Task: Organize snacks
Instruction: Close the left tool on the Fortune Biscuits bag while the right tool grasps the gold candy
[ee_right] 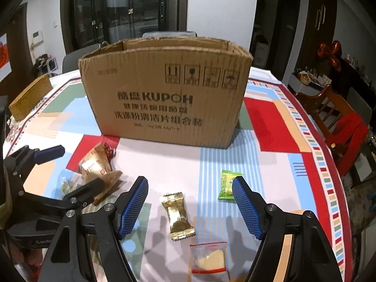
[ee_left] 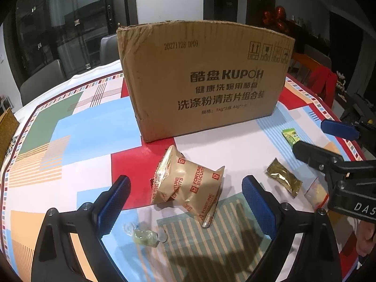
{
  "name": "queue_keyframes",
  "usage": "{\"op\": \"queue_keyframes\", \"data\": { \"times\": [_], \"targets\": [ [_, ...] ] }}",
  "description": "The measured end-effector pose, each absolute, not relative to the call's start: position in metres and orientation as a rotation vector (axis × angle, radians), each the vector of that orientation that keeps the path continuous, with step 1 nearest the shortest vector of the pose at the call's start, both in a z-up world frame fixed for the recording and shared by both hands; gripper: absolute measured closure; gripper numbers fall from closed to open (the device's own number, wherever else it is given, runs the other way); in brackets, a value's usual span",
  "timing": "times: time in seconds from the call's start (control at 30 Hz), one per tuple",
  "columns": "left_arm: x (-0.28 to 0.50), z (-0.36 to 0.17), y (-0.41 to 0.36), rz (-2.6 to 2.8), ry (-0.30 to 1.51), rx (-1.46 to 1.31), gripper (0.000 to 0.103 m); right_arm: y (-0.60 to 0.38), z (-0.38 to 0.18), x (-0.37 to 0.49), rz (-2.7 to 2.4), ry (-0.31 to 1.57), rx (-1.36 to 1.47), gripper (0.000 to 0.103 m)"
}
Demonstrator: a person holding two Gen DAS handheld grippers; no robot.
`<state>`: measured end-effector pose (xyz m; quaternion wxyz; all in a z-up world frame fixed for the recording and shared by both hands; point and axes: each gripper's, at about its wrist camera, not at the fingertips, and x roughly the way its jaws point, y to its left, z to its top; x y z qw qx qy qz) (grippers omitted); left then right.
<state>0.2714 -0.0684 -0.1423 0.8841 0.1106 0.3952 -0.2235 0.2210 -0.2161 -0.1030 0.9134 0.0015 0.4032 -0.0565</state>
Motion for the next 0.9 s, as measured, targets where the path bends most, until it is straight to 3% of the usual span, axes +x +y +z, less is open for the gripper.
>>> {"op": "queue_keyframes", "data": {
  "times": [0.4, 0.67, 0.9],
  "targets": [
    [0.279, -0.158, -0.078, -0.466, 0.84, 0.268, 0.012, -0.214, -0.127, 0.227, -0.084, 0.924, 0.014, 0.033],
    [0.282, -0.163, -0.087, -0.455, 0.851, 0.29, 0.024, -0.218, -0.147, 0.23, -0.058, 1.005, 0.052, 0.044],
    [0.282, -0.168, -0.09, -0.457, 0.863, 0.301, 0.035, -0.219, -0.156, 0.229, -0.046, 1.039, 0.067, 0.065]
  ]
}}
